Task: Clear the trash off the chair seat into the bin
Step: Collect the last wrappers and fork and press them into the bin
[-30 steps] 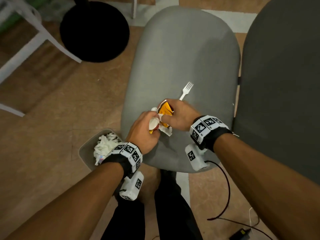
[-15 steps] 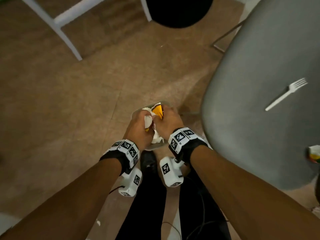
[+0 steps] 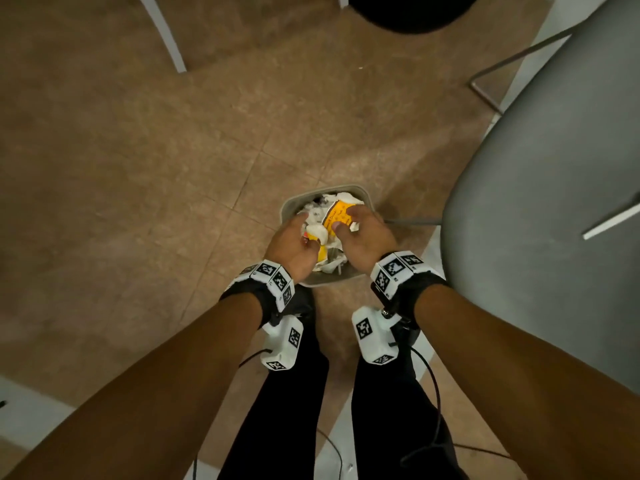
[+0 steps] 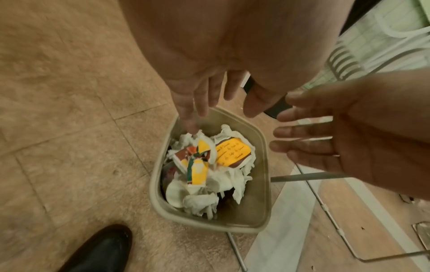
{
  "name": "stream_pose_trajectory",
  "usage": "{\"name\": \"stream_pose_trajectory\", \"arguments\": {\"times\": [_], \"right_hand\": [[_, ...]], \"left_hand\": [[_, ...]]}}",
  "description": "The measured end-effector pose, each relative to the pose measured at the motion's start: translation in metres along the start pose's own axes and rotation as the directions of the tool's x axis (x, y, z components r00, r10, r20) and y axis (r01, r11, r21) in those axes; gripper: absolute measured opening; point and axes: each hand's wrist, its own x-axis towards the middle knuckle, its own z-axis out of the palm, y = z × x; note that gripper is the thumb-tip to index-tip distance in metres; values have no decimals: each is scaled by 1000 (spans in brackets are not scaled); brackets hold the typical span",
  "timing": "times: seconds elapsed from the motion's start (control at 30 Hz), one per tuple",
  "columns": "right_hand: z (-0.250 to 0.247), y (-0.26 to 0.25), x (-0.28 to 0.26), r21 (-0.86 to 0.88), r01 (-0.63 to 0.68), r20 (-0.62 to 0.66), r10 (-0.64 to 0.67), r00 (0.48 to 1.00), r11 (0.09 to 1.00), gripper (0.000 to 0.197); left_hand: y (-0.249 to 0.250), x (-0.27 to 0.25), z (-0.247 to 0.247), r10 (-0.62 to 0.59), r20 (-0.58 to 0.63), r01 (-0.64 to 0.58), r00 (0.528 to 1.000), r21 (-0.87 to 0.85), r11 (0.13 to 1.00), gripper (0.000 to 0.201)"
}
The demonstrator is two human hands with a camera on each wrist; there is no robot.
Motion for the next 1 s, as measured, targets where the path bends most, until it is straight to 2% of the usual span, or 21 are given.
{"name": "stream_pose_trajectory", "arguments": {"times": [0.13, 0.2, 0.3, 0.43, 0.5, 0.57, 0.63, 0.7, 0.77, 0.8, 0.9, 0.93, 0.97, 1.0], "right_hand": [[-51, -31, -27, 136, 102, -31, -98, 995, 986, 22], [-89, -36, -41, 226, 151, -75, -137, 988, 962, 20], [-155, -16, -61, 247, 169, -168, -130, 977, 954, 23], [-237, 62, -86, 297, 56, -306, 39, 951, 953, 22], [-269, 113, -102, 269, -75, -353, 171, 920, 960, 23], [-292, 161, -122, 218, -195, -386, 268, 883, 956, 26], [-308, 201, -143, 121, -277, -402, 302, 864, 953, 32], [-317, 230, -160, -19, -347, -390, 312, 866, 938, 41], [-321, 248, -170, -113, -383, -341, 326, 881, 917, 51], [-320, 254, -172, -146, -388, -309, 331, 892, 910, 56], [-313, 265, -173, -251, -371, -233, 316, 920, 894, 55], [-310, 267, -172, -277, -359, -215, 307, 927, 891, 49], [-308, 268, -171, -304, -347, -201, 296, 934, 887, 42], [-307, 268, -171, -329, -335, -193, 284, 939, 883, 36]], "left_hand": [[61, -19, -31, 70, -39, -61, 997, 198, 978, 35], [106, -26, -37, 152, -36, -138, 988, 257, 957, 32], [178, -25, -21, 268, -14, -253, 963, 291, 923, 26], [272, -29, 44, 449, 113, -459, 887, 326, 826, 23], [309, -40, 92, 519, 205, -558, 829, 322, 764, 25], [337, -54, 145, 581, 286, -647, 762, 377, 663, 29], [353, -69, 192, 587, 380, -696, 715, 468, 545, 36], [357, -76, 225, 527, 450, -684, 721, 584, 438, 37], [352, -79, 244, 471, 439, -626, 765, 680, 383, 30], [348, -80, 248, 490, 414, -611, 767, 702, 365, 27], [338, -82, 249, 574, 409, -645, 709, 706, 293, 24], [334, -80, 248, 587, 423, -666, 690, 688, 288, 24], [328, -75, 247, 587, 422, -680, 691, 656, 328, 23], [324, -72, 245, 575, 402, -676, 713, 613, 409, 23]]}}
